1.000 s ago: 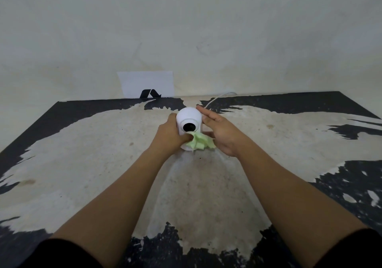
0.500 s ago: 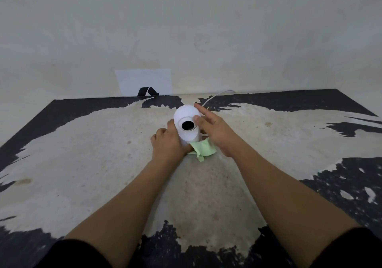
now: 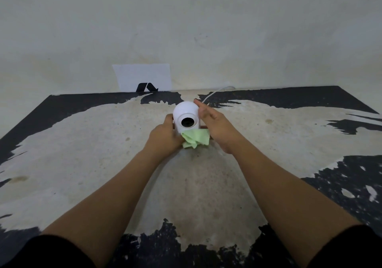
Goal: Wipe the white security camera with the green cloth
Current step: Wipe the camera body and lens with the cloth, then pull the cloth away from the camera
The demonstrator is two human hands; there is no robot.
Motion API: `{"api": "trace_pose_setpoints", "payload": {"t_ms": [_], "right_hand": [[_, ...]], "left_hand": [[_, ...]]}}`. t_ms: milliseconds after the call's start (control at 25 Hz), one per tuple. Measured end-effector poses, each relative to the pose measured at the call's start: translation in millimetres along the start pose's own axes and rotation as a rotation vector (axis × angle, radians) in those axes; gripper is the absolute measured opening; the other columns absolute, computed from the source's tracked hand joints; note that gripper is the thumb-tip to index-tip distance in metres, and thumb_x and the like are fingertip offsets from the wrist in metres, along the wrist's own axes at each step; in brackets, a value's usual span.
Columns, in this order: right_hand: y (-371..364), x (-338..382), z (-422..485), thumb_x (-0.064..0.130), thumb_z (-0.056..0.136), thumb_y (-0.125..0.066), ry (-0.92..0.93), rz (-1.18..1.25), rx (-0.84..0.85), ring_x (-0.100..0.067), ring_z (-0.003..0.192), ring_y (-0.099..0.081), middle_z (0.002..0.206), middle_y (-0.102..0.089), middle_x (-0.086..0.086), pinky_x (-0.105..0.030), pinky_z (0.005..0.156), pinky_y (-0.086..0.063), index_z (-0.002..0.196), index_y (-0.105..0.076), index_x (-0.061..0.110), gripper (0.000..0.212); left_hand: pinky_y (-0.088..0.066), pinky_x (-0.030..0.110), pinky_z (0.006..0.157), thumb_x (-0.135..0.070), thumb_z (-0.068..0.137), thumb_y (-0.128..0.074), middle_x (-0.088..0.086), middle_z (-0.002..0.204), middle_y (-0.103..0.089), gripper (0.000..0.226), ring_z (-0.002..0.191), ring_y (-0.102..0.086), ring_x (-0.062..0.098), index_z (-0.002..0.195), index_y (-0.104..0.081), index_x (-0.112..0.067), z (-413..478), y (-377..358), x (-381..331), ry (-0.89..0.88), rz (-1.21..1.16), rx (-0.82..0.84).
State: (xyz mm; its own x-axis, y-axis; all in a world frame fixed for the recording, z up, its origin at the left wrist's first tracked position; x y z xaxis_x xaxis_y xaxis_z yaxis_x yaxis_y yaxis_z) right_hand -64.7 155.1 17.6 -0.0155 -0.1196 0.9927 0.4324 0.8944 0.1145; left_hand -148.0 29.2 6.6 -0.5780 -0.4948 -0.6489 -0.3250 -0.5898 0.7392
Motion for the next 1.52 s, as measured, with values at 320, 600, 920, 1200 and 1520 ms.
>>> {"api": "trace_pose_setpoints", "payload": {"t_ms": [320,600,920,1200,1520], "right_hand": [[-0.1,3.0,-0.1,0.038,0.097,-0.045,0.052,-0.011,-0.005,-0.013,0.119,-0.054,0.130,-0.053,0.011,-0.034,0.097,-0.049,0.134,-0.049,0.039,0.037],[-2.1,5.1,-4.3,0.038,0.097,-0.043,0.005,0.040,0.022,-0.013,0.111,-0.057,0.126,-0.055,0.011,-0.027,0.082,-0.052,0.136,-0.046,0.041,0.039],[2.7,20.6,-16.9,0.046,0.095,-0.042,0.049,-0.206,0.017,-0.013,0.140,-0.031,0.155,-0.030,0.007,-0.028,0.104,-0.030,0.145,-0.024,0.044,0.054],[-7.4,24.1,-102.4,0.019,0.076,-0.076,0.007,-0.155,0.358,-0.007,0.100,-0.062,0.128,-0.052,0.009,-0.025,0.090,-0.051,0.133,-0.044,0.039,0.069],[9.8,1.8,-124.9,0.020,0.094,-0.052,-0.084,0.216,0.033,-0.018,0.071,-0.062,0.075,-0.067,-0.002,-0.033,0.065,-0.055,0.079,-0.064,0.013,0.021]], "left_hand": [[-0.043,0.047,0.087,-0.052,0.063,-0.069,0.017,0.102,-0.065,0.083,0.095,-0.060,0.040,0.124,-0.037,-0.006,-3.6,-22.4,2.9,0.109,0.152,-0.199],[-0.038,0.036,0.094,-0.012,0.073,-0.059,0.007,0.101,-0.073,0.034,0.094,-0.064,0.033,0.107,-0.057,-0.012,8.1,3.8,25.4,-0.108,0.365,0.091],[-0.047,0.033,0.067,-0.007,0.083,-0.056,0.009,0.069,-0.063,0.011,0.065,-0.054,0.019,0.075,-0.063,-0.004,-48.6,21.2,0.4,0.125,-0.410,0.015],[-0.052,0.039,0.081,-0.017,0.093,-0.051,0.008,0.095,-0.075,0.023,0.086,-0.065,0.022,0.093,-0.073,-0.017,-102.7,1.6,-26.2,0.267,-0.853,0.214],[-0.054,0.044,0.083,-0.021,0.096,-0.046,0.011,0.107,-0.074,0.026,0.098,-0.069,0.029,0.108,-0.068,-0.012,-114.7,-8.4,-36.4,0.277,-0.954,0.184]]}}
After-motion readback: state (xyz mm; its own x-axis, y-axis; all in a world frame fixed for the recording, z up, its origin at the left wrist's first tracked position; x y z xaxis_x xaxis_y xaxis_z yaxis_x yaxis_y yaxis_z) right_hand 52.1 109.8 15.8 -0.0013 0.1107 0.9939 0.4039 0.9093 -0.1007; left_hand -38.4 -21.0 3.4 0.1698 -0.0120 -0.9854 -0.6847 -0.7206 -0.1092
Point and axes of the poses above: each hand's wrist, its own z-axis towards the middle knuckle, its own y-axis out of the back of the hand, x = y × z, the point moved 6 cm from there along z, towards the middle knuckle
